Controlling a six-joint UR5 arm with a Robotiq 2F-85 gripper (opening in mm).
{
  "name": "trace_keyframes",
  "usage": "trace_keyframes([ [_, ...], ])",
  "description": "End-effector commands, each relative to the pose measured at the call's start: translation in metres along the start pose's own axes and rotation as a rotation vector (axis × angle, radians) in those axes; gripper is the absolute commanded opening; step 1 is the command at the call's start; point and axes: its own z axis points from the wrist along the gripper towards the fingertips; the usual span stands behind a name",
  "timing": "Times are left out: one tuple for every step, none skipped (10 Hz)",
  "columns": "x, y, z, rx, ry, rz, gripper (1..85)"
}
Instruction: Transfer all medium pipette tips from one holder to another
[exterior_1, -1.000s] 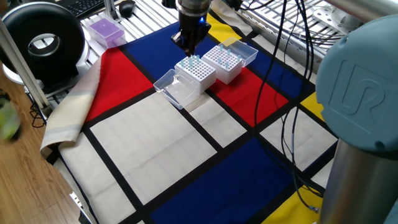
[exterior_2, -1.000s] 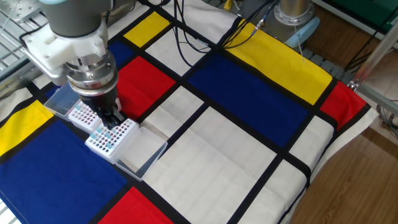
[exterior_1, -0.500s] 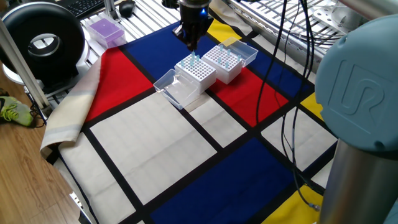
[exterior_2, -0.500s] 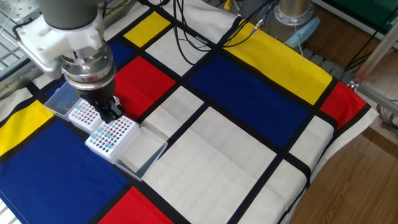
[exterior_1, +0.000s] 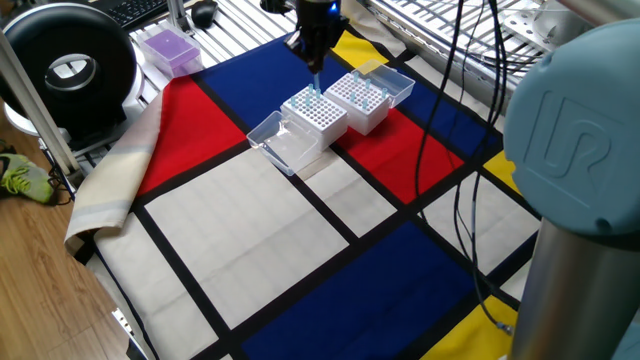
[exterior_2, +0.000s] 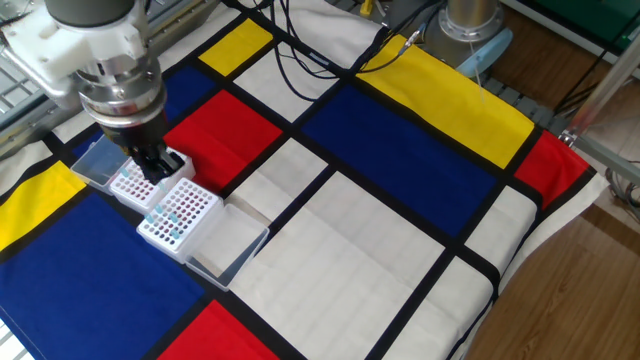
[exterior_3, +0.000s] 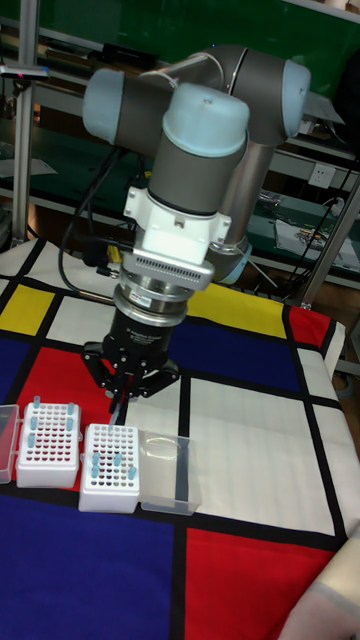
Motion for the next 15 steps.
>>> trace_keyframes([
  [0.000,-0.019,-0.003,-0.008,-0.011,-0.024,5.7],
  [0.002,-0.023,-0.002,-0.006,-0.011,-0.026,5.3],
  [0.003,-0.027,0.001,-0.018,-0.016,-0.032,5.3],
  [0.004,-0.032,0.006,-0.033,-0.022,-0.040,5.3],
  [0.006,-0.038,0.011,-0.039,-0.027,-0.042,5.3],
  [0.007,-0.041,0.015,-0.047,-0.035,-0.046,5.3],
  [0.008,-0.043,0.020,-0.062,-0.038,-0.045,5.3],
  [0.009,-0.047,0.023,-0.063,-0.043,-0.049,5.3],
  [0.010,-0.050,0.026,-0.064,-0.049,-0.050,5.3],
  [0.010,-0.051,0.028,-0.067,-0.052,-0.051,5.3],
  [0.011,-0.052,0.029,-0.069,-0.052,-0.050,5.3],
  [0.011,-0.051,0.030,-0.070,-0.054,-0.048,5.3],
  [0.011,-0.050,0.032,-0.072,-0.055,-0.045,5.3],
  [0.010,-0.050,0.035,-0.073,-0.060,-0.044,5.3],
  [0.011,-0.050,0.038,-0.075,-0.063,-0.042,5.3],
])
